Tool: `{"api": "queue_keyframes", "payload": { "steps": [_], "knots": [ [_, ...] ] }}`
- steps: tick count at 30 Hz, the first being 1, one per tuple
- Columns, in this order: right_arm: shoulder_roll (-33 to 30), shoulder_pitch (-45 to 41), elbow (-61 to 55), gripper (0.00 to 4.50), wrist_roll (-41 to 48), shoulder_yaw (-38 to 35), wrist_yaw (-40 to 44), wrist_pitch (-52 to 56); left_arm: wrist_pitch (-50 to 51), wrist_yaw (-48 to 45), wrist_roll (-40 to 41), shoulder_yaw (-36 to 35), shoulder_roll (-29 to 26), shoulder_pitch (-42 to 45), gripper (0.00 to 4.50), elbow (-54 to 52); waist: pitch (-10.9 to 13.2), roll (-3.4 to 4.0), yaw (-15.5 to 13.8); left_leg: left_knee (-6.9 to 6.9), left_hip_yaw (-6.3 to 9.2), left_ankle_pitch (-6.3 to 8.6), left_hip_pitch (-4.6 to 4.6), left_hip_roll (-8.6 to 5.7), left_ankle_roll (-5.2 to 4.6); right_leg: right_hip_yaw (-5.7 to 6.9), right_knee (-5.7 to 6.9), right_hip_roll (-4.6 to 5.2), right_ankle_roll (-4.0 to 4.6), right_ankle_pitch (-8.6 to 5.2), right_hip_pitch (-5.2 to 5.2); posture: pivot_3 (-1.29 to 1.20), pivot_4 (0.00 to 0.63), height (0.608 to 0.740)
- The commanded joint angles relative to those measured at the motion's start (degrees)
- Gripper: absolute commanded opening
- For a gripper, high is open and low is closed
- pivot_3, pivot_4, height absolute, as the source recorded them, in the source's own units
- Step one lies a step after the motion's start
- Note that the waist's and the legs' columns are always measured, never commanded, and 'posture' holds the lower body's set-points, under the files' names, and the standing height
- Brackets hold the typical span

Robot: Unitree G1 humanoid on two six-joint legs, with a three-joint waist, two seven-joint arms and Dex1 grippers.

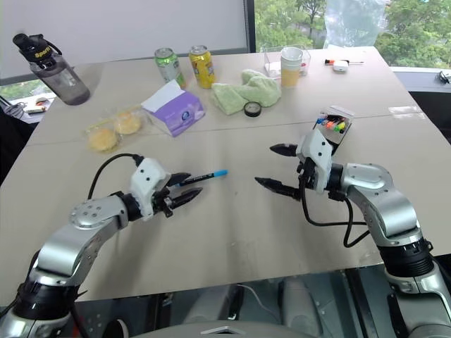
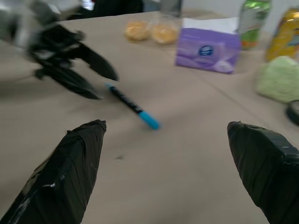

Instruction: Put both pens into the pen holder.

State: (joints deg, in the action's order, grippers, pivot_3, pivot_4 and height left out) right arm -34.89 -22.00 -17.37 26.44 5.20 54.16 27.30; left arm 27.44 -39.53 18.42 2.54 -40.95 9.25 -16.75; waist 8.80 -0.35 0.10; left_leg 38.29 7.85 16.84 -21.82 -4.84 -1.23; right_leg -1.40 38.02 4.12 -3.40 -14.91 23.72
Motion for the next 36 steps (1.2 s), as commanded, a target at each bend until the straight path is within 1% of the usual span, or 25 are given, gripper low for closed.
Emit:
{"api": "queue_keyframes", "payload": {
  "steps": [1, 6, 9, 11, 12, 15, 16, 19, 21, 24, 27, 29, 31, 36],
  "knots": [
    [-2.26, 1.99, -3.30, 4.44, 1.36, -0.66, 2.38, 0.52, -4.98, -3.34, -5.28, 3.78, -0.38, 5.94, 2.58, 8.12, 0.00, -0.01, -0.06, 0.00, 0.04, 0.00, -0.02, 0.01, 0.01, 0.05, -0.01, -0.03, 0.01, 0.00, 0.00, 0.00, 0.150, 0.740],
    [-3.73, 5.66, -6.82, 4.44, 3.19, -2.01, 2.16, 1.56, -9.41, -8.30, -9.98, 7.36, -0.74, 13.12, 2.58, 18.90, 0.00, -0.01, 0.66, -0.01, 0.01, 0.00, -0.05, 0.00, 0.00, 0.12, -0.02, -0.01, 0.00, 0.00, 0.04, 0.00, 0.150, 0.740],
    [-2.32, 6.72, -7.96, 4.44, 4.29, -2.96, 1.35, -0.18, -9.64, -13.17, -10.78, 9.42, -1.12, 15.38, 2.58, 22.35, 0.00, -0.01, 0.71, 0.01, 0.03, 0.00, -0.03, 0.01, 0.01, 0.15, 0.02, -0.02, 0.00, 0.00, 0.04, 0.00, 0.150, 0.740],
    [-2.16, 7.17, -8.45, 4.50, 4.68, -3.22, 1.32, -0.47, -9.38, -16.23, -11.58, 10.88, -1.67, 16.08, 2.03, 24.20, -0.01, -0.01, 0.72, 0.02, 0.00, 0.00, -0.01, 0.01, 0.00, 0.14, 0.04, -0.01, 0.00, 0.00, 0.02, 0.00, 0.150, 0.740],
    [-2.37, 7.33, -8.75, 4.50, 5.15, -3.25, 1.60, 0.09, -8.52, -16.99, -11.60, 11.07, -1.56, 16.46, 1.83, 25.18, -0.01, -0.01, 0.69, 0.02, 0.00, 0.00, -0.01, 0.01, 0.00, 0.14, 0.04, -0.01, 0.00, 0.01, 0.02, 0.00, 0.150, 0.740],
    [-3.05, 7.66, -9.64, 4.50, 6.26, -3.38, 1.88, 1.61, -6.62, -19.57, -10.67, 10.91, -0.99, 17.15, 0.37, 26.63, -0.02, 0.00, 0.71, 0.04, 0.02, 0.00, -0.01, 0.00, 0.00, 0.17, 0.04, -0.02, 0.00, 0.01, 0.02, 0.00, 0.150, 0.740],
    [-3.08, 7.67, -9.76, 4.50, 6.39, -3.44, 1.69, 1.72, -6.66, -20.04, -10.53, 10.67, -0.80, 17.22, 0.06, 26.75, -0.02, 0.00, 0.73, 0.04, 0.01, 0.00, 0.01, 0.00, 0.00, 0.16, 0.06, -0.01, 0.00, 0.01, 0.01, 0.00, 0.150, 0.740],
    [-3.24, 7.56, -9.75, 4.50, 6.76, -3.58, 1.17, 2.12, -7.38, -19.54, -10.03, 9.13, 0.07, 17.20, 0.06, 26.61, -0.03, 0.01, 0.79, 0.04, 0.01, -0.01, 0.04, 0.01, 0.00, 0.15, 0.11, -0.03, 0.00, 0.01, 0.01, 0.00, 0.150, 0.740],
    [-3.26, 7.27, -9.37, 4.50, 6.46, -3.44, 0.58, 2.47, -7.57, -19.30, -7.99, 7.05, 1.29, 16.49, 0.06, 25.15, -0.03, 0.01, 0.76, 0.05, 0.01, 0.00, 0.03, 0.01, 0.00, 0.15, 0.11, -0.03, 0.00, 0.01, 0.01, 0.00, 0.150, 0.740],
    [-3.55, 6.34, -8.80, 4.50, 5.11, -2.23, -1.35, 4.53, -3.90, -17.12, -0.14, 0.60, 6.27, 15.56, 0.06, 20.42, -0.03, 0.01, 0.65, 0.08, 0.01, 0.00, -0.01, 0.01, 0.00, 0.15, 0.10, -0.01, 0.00, 0.01, 0.02, 0.00, 0.150, 0.740],
    [-3.03, 5.02, -8.62, 4.50, 5.06, -1.06, -2.68, 6.94, 4.51, -14.52, 12.13, -6.60, 11.79, 14.76, 0.06, 12.88, 0.00, -0.04, 0.51, 0.23, 0.15, 0.00, -0.15, 0.00, 0.00, 0.16, 0.08, 0.01, -0.01, 0.01, 0.02, 0.00, 0.150, 0.740],
    [-1.56, 3.00, -8.68, 4.50, 7.37, -0.95, -4.92, 11.67, 10.74, -11.72, 22.18, -10.95, 15.35, 13.40, 0.06, 6.85, 0.01, -0.05, 0.63, 0.25, 0.21, 0.00, -0.18, 0.00, 0.00, 0.20, 0.09, 0.01, -0.01, 0.01, 0.02, 0.00, 0.150, 0.740],
    [0.42, 0.93, -8.93, 4.50, 10.31, -1.56, -7.46, 16.49, 14.07, -10.09, 26.65, -12.10, 16.62, 11.54, 0.06, 2.68, 0.00, -0.04, 1.15, 0.23, 0.19, 0.00, -0.14, 0.01, 0.01, 0.15, 0.11, 0.01, -0.01, 0.01, 0.02, 0.00, 0.150, 0.740],
    [7.26, -3.21, -8.71, 4.50, 19.70, -5.19, -14.35, 26.02, 17.60, -7.30, 31.98, -11.69, 17.81, 8.16, 0.06, -2.88, -0.01, -0.03, 1.10, 0.18, 0.14, -0.01, -0.04, 0.02, 0.02, 0.05, 0.16, -0.01, 0.00, 0.01, 0.01, 0.00, 0.150, 0.740]
  ]
}}
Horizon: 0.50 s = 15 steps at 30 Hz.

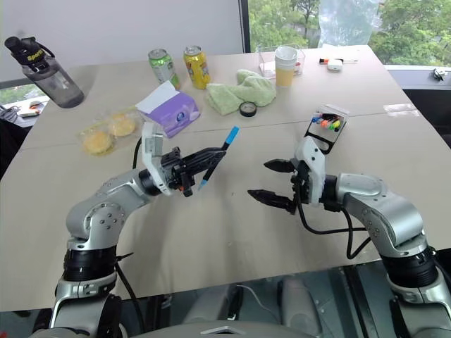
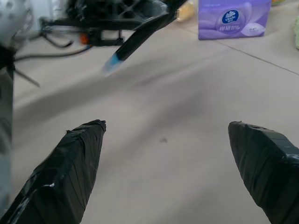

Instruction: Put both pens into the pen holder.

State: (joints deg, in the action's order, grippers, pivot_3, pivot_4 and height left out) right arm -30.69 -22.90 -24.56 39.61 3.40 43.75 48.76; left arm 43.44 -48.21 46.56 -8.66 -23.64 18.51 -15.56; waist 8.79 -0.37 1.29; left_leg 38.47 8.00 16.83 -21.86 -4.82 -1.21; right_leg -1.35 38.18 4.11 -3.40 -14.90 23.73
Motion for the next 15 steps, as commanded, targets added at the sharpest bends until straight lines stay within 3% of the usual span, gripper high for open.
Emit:
{"api": "queue_keyframes", "payload": {
  "steps": [1, 6, 11, 15],
  "knots": [
    [4.56, -2.88, -1.26, 4.50, 8.92, -4.55, -5.24, 6.01, 1.82, 1.74, 4.23, -0.10, 0.57, -1.54, 0.06, -4.77, 0.00, 0.00, -0.31, 0.01, 0.00, 0.00, -0.01, 0.00, 0.00, 0.00, 0.00, -0.01, 0.00, 0.00, 0.00, 0.00, 0.150, 0.740],
    [8.23, -4.38, -0.11, 4.50, 17.83, -9.04, -10.41, 11.35, 1.79, 4.34, 5.99, -0.13, 1.83, -1.53, 0.06, -5.27, 0.00, -0.01, -0.80, 0.04, 0.02, 0.00, -0.02, -0.04, 0.00, 0.05, -0.02, 0.02, 0.01, 0.01, -0.02, 0.00, 0.150, 0.740],
    [6.32, -2.78, -2.66, 4.50, 22.07, -6.56, -11.04, 16.38, 2.59, 9.49, 12.80, -2.90, 6.12, 0.51, 0.06, -4.38, 0.00, 0.00, -0.56, 0.03, 0.01, 0.00, -0.03, -0.05, 0.00, 0.06, -0.03, 0.01, 0.01, 0.01, -0.01, 0.00, 0.150, 0.740],
    [8.90, -3.60, -1.15, 4.50, 29.34, -6.84, -18.20, 22.07, 4.26, 10.28, 16.20, -1.89, 7.04, 0.24, 0.06, -4.90, -0.01, 0.00, -0.18, 0.01, -0.03, 0.00, -0.01, -0.03, 0.00, 0.02, -0.01, -0.01, 0.01, 0.01, 0.00, 0.00, 0.150, 0.740]
  ]
}}
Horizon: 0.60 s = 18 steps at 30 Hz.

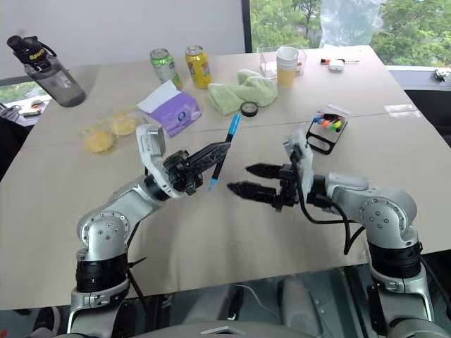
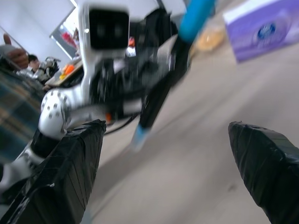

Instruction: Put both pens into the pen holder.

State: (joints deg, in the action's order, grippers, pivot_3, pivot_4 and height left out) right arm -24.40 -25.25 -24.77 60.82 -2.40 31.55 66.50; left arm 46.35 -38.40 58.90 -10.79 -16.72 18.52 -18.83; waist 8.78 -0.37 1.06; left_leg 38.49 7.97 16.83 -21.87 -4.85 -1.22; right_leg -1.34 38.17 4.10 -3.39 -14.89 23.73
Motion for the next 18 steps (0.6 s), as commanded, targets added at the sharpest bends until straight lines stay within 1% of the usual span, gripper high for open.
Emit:
{"api": "queue_keyframes", "payload": {
  "steps": [1, 6, 9, 10, 11, 12, 15, 16, 17, 18],
  "knots": [
    [3.35, -1.90, -0.31, 4.50, 10.00, -1.72, -7.73, 4.91, 1.53, 0.58, 3.98, 0.57, -0.02, 0.12, 0.06, -1.74, 0.00, 0.00, 0.08, 0.00, -0.03, 0.00, 0.02, 0.00, 0.00, -0.01, 0.02, 0.00, 0.00, 0.00, 0.00, 0.00, 0.150, 0.740],
    [4.43, -4.45, 1.72, 4.50, 16.87, -2.57, -15.84, 6.79, 2.10, 0.75, 4.87, 1.57, -0.22, 0.49, 0.06, -1.50, 0.00, 0.00, -0.24, 0.03, -0.04, 0.00, 0.02, -0.02, 0.00, -0.01, 0.04, 0.00, 0.00, 0.00, -0.01, 0.00, 0.150, 0.740],
    [5.14, -5.85, 3.27, 3.72, 21.27, -2.35, -20.51, 6.52, 2.07, 0.12, 4.10, 3.03, -0.46, 0.87, 0.00, -1.35, 0.00, 0.00, -0.19, 0.02, -0.04, 0.00, 0.01, -0.02, 0.00, 0.00, 0.03, 0.00, 0.00, 0.00, 0.00, 0.00, 0.150, 0.740],
    [5.02, -6.12, 3.43, 3.53, 22.15, -2.03, -21.55, 6.51, 1.92, 0.13, 4.03, 3.28, -0.48, 0.92, 0.00, -1.31, 0.00, 0.00, -0.16, 0.02, -0.04, 0.00, 0.01, -0.02, 0.00, 0.00, 0.03, 0.00, 0.00, 0.00, 0.00, 0.00, 0.150, 0.740],
    [4.82, -6.31, 3.54, 2.95, 22.83, -1.63, -22.44, 6.57, 1.79, 0.20, 4.05, 3.50, -0.45, 0.95, 0.00, -1.30, 0.00, 0.00, -0.15, 0.02, -0.05, 0.00, 0.01, -0.02, 0.00, 0.00, 0.03, 0.00, 0.00, 0.00, 0.00, 0.00, 0.150, 0.740],
    [4.68, -6.47, 3.74, 2.61, 23.57, -1.24, -23.46, 6.56, 1.74, 0.23, 4.14, 3.76, -0.41, 0.96, 0.00, -1.35, 0.00, 0.00, -0.11, 0.02, -0.05, 0.00, 0.01, -0.02, 0.00, 0.01, 0.03, 0.00, 0.00, 0.00, 0.00, 0.00, 0.150, 0.740],
    [4.77, -6.85, 4.70, 1.17, 26.25, -0.56, -26.65, 5.67, 1.82, 0.37, 4.53, 4.52, -0.34, 0.71, 0.00, -1.86, 0.00, 0.00, -0.05, 0.00, -0.05, 0.00, 0.02, -0.01, 0.00, 0.01, 0.03, -0.02, 0.00, 0.00, 0.00, 0.00, 0.150, 0.740],
    [4.76, -6.98, 4.91, 0.80, 27.00, -0.40, -27.44, 5.35, 1.93, 0.40, 4.72, 4.71, -0.38, 0.52, 0.00, -2.11, 0.00, 0.00, -0.05, 0.00, -0.06, 0.00, 0.01, -0.01, 0.00, 0.01, 0.03, -0.02, 0.00, 0.00, 0.01, 0.00, 0.150, 0.740],
    [4.63, -7.08, 5.02, 0.26, 27.63, -0.23, -28.03, 5.13, 1.99, 0.40, 4.79, 4.89, -0.47, 0.34, 0.00, -2.34, 0.00, 0.00, -0.04, 0.00, -0.06, 0.00, 0.02, -0.01, 0.00, 0.01, 0.03, -0.01, 0.00, 0.00, 0.01, 0.00, 0.150, 0.740],
    [4.36, -7.16, 5.09, 0.02, 28.12, -0.04, -28.46, 5.00, 2.03, 0.40, 4.82, 5.03, -0.58, 0.17, 0.00, -2.52, 0.00, 0.00, -0.05, 0.00, -0.08, 0.00, 0.01, -0.01, -0.01, 0.01, 0.03, -0.02, 0.00, 0.00, 0.01, 0.00, 0.150, 0.740]
  ]
}}
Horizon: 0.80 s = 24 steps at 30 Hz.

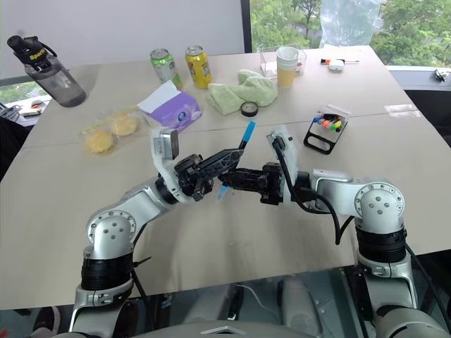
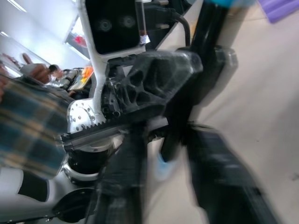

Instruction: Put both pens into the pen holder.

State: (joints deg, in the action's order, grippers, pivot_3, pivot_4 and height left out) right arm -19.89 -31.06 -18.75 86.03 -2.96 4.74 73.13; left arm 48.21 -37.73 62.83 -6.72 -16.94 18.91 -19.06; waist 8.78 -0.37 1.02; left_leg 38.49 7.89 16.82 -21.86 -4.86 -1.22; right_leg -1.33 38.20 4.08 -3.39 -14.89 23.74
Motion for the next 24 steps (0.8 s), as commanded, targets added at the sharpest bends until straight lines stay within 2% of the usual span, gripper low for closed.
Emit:
{"api": "queue_keyframes", "payload": {
  "steps": [1, 6, 12, 13, 14, 17, 21, 24],
  "knots": [
    [-0.39, -1.37, -0.90, 0.02, 3.30, 0.68, -2.01, -1.75, 0.18, -0.24, 0.96, 1.00, -0.47, -0.35, 0.00, -2.42, 0.00, 0.00, -0.02, 0.00, 0.00, 0.00, 0.01, 0.00, 0.00, 0.00, 0.00, 0.00, 0.00, 0.00, 0.00, 0.00, 0.150, 0.740],
    [-1.78, -1.31, -1.07, 0.02, 3.92, 1.54, -2.17, -2.60, 0.42, -0.50, 1.64, 0.84, -1.17, -0.44, 0.00, -2.58, 0.00, 0.00, -0.03, 0.00, 0.00, 0.00, 0.00, 0.00, 0.00, 0.01, 0.00, -0.01, 0.00, 0.00, 0.00, 0.00, 0.150, 0.740],
    [-2.89, -1.38, -1.31, 0.02, 3.30, 2.34, -1.63, -3.97, -1.13, 1.14, -0.70, 0.75, -1.47, -0.05, 2.71, -2.19, 0.00, 0.00, -0.04, 0.00, 0.00, 0.00, 0.00, 0.00, 0.00, 0.02, 0.00, -0.01, 0.00, 0.00, 0.00, 0.00, 0.150, 0.740],
    [-2.89, -1.32, -1.41, 0.02, 2.39, 2.33, -1.46, -4.42, -1.26, 0.90, -1.18, 0.79, -1.97, -0.05, 2.99, -2.16, 0.00, 0.00, -0.04, 0.00, 0.00, 0.00, 0.00, 0.00, 0.00, 0.01, 0.00, -0.01, 0.00, 0.00, 0.00, 0.00, 0.150, 0.740],
    [-3.13, -1.20, -1.65, 0.02, 0.04, 2.34, -0.76, -5.29, -1.44, 0.73, -1.85, 0.48, -2.84, -0.13, 3.68, -2.18, 0.00, 0.00, -0.03, 0.00, 0.00, 0.00, 0.00, 0.00, 0.00, 0.01, 0.00, -0.01, 0.00, 0.00, 0.00, 0.00, 0.150, 0.740],
    [-4.38, -0.72, -1.99, 0.02, -6.81, 2.61, 2.10, -8.06, -2.08, 0.10, -3.16, -0.64, -4.96, -0.27, 3.68, -2.33, 0.00, 0.00, -0.06, -0.02, -0.01, 0.00, 0.01, 0.00, 0.00, 0.02, 0.00, -0.03, 0.00, 0.00, 0.00, 0.00, 0.150, 0.740],
    [-13.57, 1.31, -2.25, 0.02, -35.64, 9.61, 16.62, -29.18, -4.27, -2.05, -7.93, -1.70, -11.69, -1.90, 3.68, -4.58, 0.01, 0.01, -0.10, -0.03, -0.05, 0.01, 0.00, -0.02, -0.01, 0.10, -0.03, -0.09, -0.01, 0.00, 0.02, 0.00, 0.150, 0.740],
    [-15.98, 1.89, 1.61, 0.02, -50.97, 11.33, 21.68, -45.46, -5.10, -3.44, -12.25, 0.10, -16.62, -3.90, 3.68, -6.93, 0.02, 0.01, 0.03, -0.11, -0.09, 0.01, 0.00, 0.00, -0.01, 0.09, -0.09, -0.12, -0.01, -0.01, 0.05, 0.00, 0.150, 0.740]
  ]
}}
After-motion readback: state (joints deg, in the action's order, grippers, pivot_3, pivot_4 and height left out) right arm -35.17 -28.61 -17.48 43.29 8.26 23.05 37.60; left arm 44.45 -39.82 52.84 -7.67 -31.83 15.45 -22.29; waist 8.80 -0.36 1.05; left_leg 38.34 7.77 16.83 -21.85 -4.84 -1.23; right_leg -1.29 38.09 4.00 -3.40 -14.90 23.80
